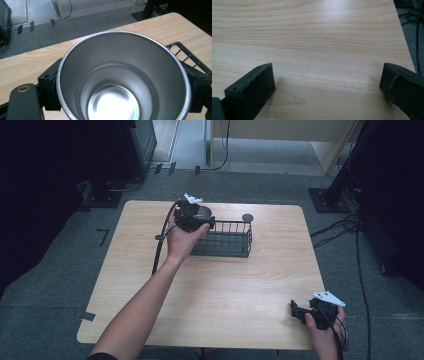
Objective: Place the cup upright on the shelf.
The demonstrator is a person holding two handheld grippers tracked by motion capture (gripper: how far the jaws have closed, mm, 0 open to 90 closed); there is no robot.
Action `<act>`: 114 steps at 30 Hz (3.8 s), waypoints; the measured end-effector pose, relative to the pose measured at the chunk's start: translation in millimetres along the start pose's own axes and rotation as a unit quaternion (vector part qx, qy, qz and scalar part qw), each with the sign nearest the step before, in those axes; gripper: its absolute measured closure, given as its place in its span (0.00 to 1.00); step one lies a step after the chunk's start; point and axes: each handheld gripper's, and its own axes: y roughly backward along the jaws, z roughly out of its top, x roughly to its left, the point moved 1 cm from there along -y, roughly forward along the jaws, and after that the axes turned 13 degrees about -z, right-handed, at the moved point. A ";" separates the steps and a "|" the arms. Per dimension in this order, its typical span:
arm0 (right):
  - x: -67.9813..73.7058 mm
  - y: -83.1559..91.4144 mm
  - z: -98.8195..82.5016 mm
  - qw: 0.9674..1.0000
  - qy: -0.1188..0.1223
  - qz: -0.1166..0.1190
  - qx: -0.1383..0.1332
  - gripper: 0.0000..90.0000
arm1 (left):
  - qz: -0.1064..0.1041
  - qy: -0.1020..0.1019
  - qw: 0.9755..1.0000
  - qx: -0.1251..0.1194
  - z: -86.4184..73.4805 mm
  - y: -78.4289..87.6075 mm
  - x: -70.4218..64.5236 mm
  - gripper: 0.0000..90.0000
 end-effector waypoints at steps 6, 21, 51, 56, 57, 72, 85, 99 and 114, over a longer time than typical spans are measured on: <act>0.0 0.0 0.0 1.000 0.000 0.000 0.000 0.00 | 0.005 0.001 1.000 0.006 -3.2 -13.1 2.8 0.16; 0.0 0.0 0.0 1.000 0.000 0.000 0.000 0.00 | 0.021 -0.015 1.000 0.010 -11.7 -33.4 2.1 0.16; 0.0 0.0 0.0 1.000 0.000 0.000 0.000 0.00 | 0.023 -0.013 0.999 0.044 -36.0 -50.4 8.4 0.16; 0.0 0.0 0.0 1.000 0.000 0.000 0.000 0.00 | 0.018 -0.005 0.999 0.045 -37.4 -48.6 10.6 0.16; 0.0 0.0 0.0 1.000 0.000 0.000 0.000 0.00 | 0.019 -0.005 0.999 0.046 -37.6 -48.2 10.8 0.15; -0.1 0.0 0.0 1.000 0.000 0.000 0.000 0.00 | 0.017 -0.006 0.999 0.045 -35.3 -37.2 11.9 0.02; 0.0 0.0 0.0 1.000 0.000 0.000 0.000 0.00 | 0.003 0.003 1.000 0.015 -31.9 -2.8 15.2 0.00; 0.1 0.0 0.0 1.000 0.001 0.000 0.000 0.00 | 0.004 0.007 1.000 0.002 -48.4 24.1 19.5 0.00; 0.2 0.1 0.0 1.000 0.000 0.000 0.000 0.00 | -0.002 0.019 1.000 -0.008 -70.0 45.2 19.6 0.00</act>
